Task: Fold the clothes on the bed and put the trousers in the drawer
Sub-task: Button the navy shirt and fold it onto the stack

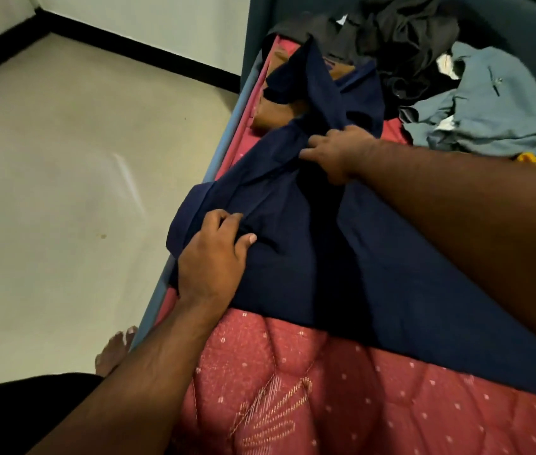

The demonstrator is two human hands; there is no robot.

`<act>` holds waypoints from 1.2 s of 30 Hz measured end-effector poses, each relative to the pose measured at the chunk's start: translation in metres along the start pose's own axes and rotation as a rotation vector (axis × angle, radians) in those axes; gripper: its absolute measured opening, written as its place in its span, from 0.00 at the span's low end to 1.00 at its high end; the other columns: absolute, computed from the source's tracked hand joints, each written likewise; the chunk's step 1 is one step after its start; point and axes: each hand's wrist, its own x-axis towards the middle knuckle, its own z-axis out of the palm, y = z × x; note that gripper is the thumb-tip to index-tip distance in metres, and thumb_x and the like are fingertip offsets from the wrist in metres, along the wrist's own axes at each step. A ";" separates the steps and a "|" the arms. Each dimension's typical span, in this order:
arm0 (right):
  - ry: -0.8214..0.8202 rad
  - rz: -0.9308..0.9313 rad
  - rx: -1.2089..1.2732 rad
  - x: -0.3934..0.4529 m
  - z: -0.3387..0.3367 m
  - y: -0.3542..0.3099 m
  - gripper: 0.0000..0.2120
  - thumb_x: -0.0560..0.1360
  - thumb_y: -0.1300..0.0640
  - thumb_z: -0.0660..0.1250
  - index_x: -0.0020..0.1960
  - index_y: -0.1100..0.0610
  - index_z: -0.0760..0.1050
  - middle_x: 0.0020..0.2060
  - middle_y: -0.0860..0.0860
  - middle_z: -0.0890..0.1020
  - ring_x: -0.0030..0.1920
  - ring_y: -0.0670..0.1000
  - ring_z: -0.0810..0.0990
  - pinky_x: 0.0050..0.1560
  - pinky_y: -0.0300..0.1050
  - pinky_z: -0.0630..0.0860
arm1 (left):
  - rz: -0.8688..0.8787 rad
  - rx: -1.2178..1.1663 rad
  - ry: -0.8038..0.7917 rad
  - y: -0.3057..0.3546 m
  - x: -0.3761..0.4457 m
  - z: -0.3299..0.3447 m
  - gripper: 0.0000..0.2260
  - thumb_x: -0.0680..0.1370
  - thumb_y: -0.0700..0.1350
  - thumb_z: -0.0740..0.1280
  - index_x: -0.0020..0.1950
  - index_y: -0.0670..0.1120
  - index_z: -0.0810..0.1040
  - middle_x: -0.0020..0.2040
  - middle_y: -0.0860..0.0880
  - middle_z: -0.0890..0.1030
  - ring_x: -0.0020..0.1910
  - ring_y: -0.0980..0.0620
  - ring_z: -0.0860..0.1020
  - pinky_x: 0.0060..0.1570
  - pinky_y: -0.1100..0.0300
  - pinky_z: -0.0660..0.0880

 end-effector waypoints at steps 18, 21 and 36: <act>-0.404 0.392 -0.112 -0.102 -0.003 0.069 0.29 0.72 0.51 0.74 0.71 0.52 0.70 0.66 0.53 0.75 0.66 0.55 0.74 0.62 0.47 0.70 | -0.005 0.037 -0.017 0.000 -0.002 0.000 0.11 0.82 0.48 0.62 0.60 0.45 0.74 0.60 0.44 0.73 0.44 0.38 0.79 0.34 0.49 0.72; -0.581 0.416 0.089 -0.145 0.030 0.088 0.22 0.79 0.56 0.66 0.70 0.60 0.68 0.65 0.57 0.75 0.59 0.53 0.76 0.57 0.41 0.71 | -0.021 0.062 -0.042 0.000 -0.001 -0.003 0.10 0.81 0.47 0.62 0.60 0.45 0.74 0.60 0.43 0.72 0.44 0.36 0.79 0.35 0.46 0.74; 0.174 0.959 1.095 -0.276 0.235 0.034 0.18 0.73 0.62 0.63 0.60 0.52 0.80 0.57 0.60 0.81 0.55 0.63 0.80 0.56 0.53 0.77 | 0.400 0.833 -0.181 0.072 -0.005 -0.015 0.32 0.79 0.50 0.61 0.79 0.54 0.49 0.78 0.44 0.54 0.69 0.39 0.65 0.59 0.39 0.66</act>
